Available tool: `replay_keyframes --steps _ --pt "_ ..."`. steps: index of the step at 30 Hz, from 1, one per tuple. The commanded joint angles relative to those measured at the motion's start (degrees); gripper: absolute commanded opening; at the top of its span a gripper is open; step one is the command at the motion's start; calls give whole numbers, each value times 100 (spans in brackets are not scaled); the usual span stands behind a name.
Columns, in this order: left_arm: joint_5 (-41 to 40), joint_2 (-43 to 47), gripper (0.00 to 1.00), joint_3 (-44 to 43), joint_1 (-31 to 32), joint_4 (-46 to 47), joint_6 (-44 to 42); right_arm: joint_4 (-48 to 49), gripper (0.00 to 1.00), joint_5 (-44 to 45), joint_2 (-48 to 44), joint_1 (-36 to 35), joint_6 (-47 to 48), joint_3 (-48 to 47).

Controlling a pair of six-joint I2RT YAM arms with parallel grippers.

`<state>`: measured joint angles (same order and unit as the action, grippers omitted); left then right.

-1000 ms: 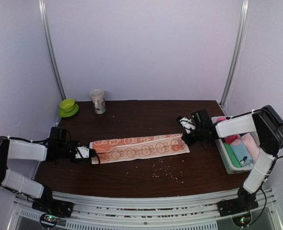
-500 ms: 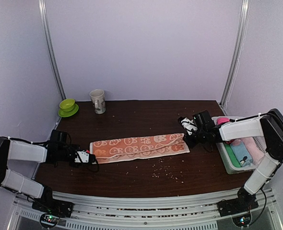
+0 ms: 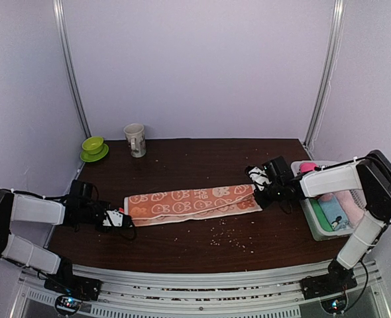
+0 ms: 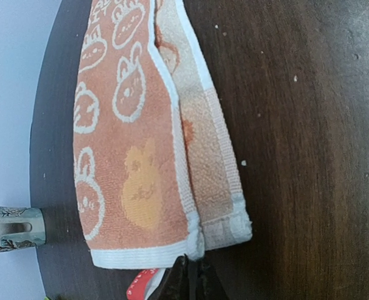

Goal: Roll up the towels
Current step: Fold the towel at the center of the board.

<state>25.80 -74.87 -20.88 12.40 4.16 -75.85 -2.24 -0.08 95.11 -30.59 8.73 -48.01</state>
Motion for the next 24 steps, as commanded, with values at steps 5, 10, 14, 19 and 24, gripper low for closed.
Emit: replay_keyframes --steps 5,10,14,19,24 --pt "46 104 16 57 -46 195 88 -38 15 192 16 -52 -47 16" --pt "22 66 31 67 -38 258 103 -113 15 175 14 -66 -34 -62" --pt "-67 -2 35 63 21 309 97 -144 15 158 17 -78 -32 -80" --pt "-213 -108 38 58 115 454 146 -145 15 132 32 -87 -39 -92" --pt "-452 -159 37 112 196 702 157 -145 15 116 58 -96 -55 -108"
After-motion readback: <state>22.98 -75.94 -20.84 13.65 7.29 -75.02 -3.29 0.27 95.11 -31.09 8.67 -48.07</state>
